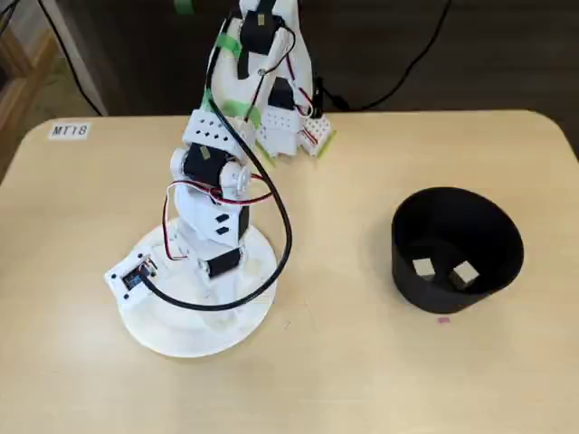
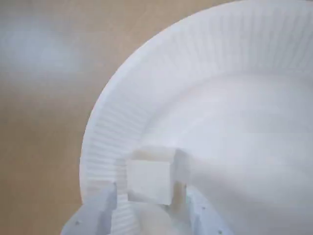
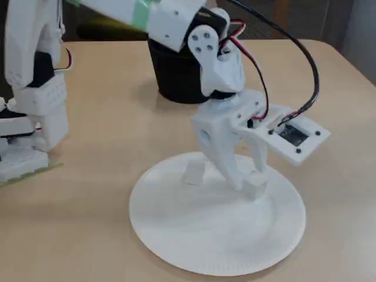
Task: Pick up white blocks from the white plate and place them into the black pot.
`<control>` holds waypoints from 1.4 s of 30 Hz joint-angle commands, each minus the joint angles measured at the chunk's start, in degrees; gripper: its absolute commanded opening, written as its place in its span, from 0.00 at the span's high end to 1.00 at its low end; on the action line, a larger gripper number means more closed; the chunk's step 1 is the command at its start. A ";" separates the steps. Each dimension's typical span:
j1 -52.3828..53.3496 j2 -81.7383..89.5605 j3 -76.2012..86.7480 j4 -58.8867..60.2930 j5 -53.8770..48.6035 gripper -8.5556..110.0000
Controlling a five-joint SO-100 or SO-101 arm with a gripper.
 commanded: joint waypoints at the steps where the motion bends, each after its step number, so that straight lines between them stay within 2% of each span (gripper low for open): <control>1: 0.62 -0.26 -3.16 -0.35 -0.35 0.77; 10: 0.62 -5.01 -8.44 0.18 0.00 0.81; 13: 0.53 -7.29 -12.13 1.76 0.44 0.87; 15: 0.35 -8.09 -13.45 1.93 1.41 0.94; 21: 0.00 -8.17 -13.80 2.81 2.81 0.95; 25: -1.93 -4.66 -13.80 1.67 8.96 0.95; 30: -10.55 6.42 -13.71 -1.76 22.24 0.95; 35: -24.26 20.21 -13.18 -2.90 33.84 0.95; 42: -43.33 28.13 -13.10 8.35 46.14 0.95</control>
